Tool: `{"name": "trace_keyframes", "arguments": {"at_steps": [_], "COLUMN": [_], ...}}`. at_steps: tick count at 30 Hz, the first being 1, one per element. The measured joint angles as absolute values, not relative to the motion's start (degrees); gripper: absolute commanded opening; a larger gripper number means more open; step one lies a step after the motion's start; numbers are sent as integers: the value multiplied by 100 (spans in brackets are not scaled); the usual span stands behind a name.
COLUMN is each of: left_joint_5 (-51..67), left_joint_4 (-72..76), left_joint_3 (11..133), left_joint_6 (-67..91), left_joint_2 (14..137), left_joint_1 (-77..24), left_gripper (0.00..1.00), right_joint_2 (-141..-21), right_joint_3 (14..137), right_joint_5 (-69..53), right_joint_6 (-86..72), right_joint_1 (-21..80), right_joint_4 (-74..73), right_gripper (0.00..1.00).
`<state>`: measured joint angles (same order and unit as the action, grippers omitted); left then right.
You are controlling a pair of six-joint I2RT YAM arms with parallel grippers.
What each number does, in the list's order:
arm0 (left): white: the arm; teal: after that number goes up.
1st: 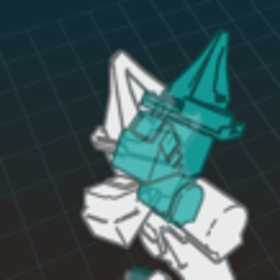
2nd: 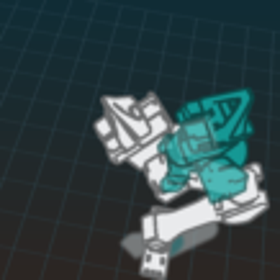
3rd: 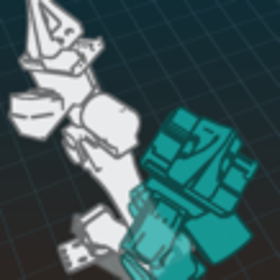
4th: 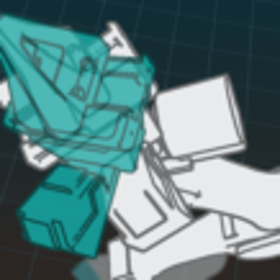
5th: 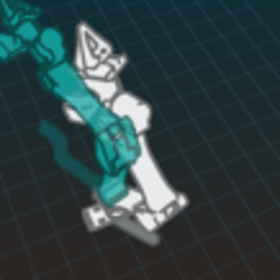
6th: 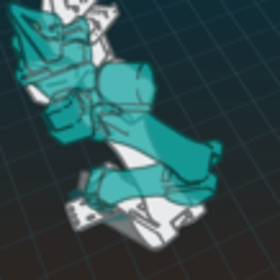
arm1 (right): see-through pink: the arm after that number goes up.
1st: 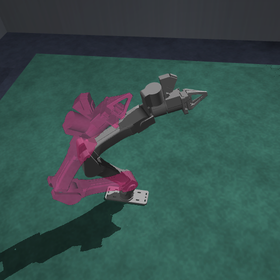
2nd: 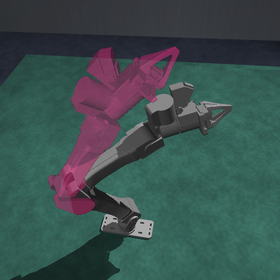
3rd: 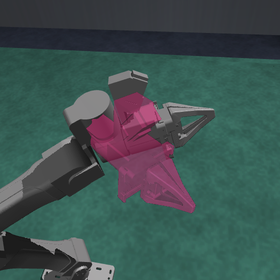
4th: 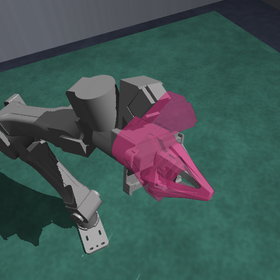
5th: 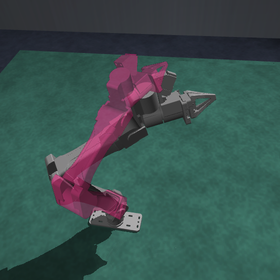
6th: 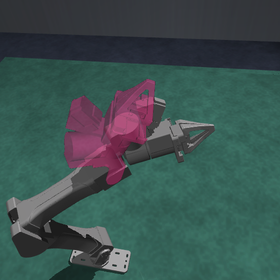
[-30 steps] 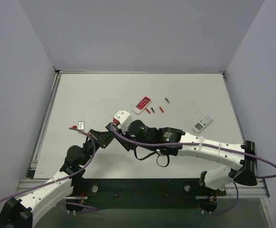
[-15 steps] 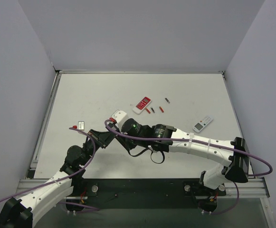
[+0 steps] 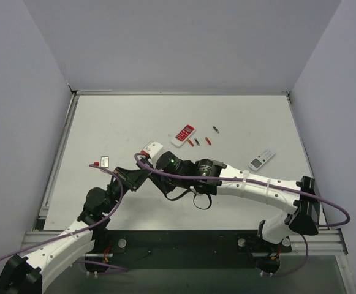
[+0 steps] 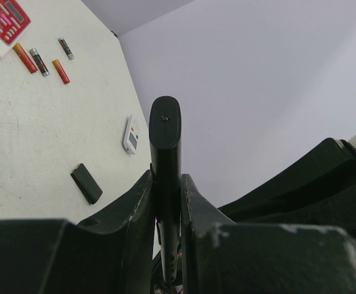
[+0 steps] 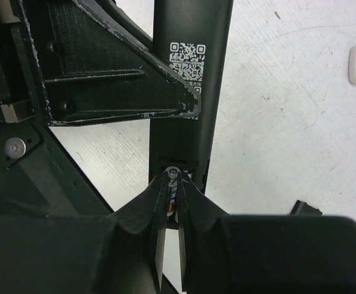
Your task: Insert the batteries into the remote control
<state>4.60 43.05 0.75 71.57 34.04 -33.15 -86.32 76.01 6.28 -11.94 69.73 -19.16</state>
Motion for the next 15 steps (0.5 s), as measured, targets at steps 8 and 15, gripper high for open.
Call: {"name": "trace_keyframes", "arguments": {"at_steps": [8,15], "left_joint_5": [458,440], "left_joint_4": [4217,4189], "left_joint_3": [75,75], "left_joint_6": [7140,7153], "left_joint_2": [3417,3380], "left_joint_1": [-3315,-3315], "left_gripper": [0,0], "right_joint_2": [-8713,-8713], "right_joint_3": [7609,7592], "right_joint_5": [543,495], "right_joint_6": [-1194,-1190], "right_joint_1": [6973,6973], "right_joint_4": [-1914,-1896], "right_gripper": [1,0]}}
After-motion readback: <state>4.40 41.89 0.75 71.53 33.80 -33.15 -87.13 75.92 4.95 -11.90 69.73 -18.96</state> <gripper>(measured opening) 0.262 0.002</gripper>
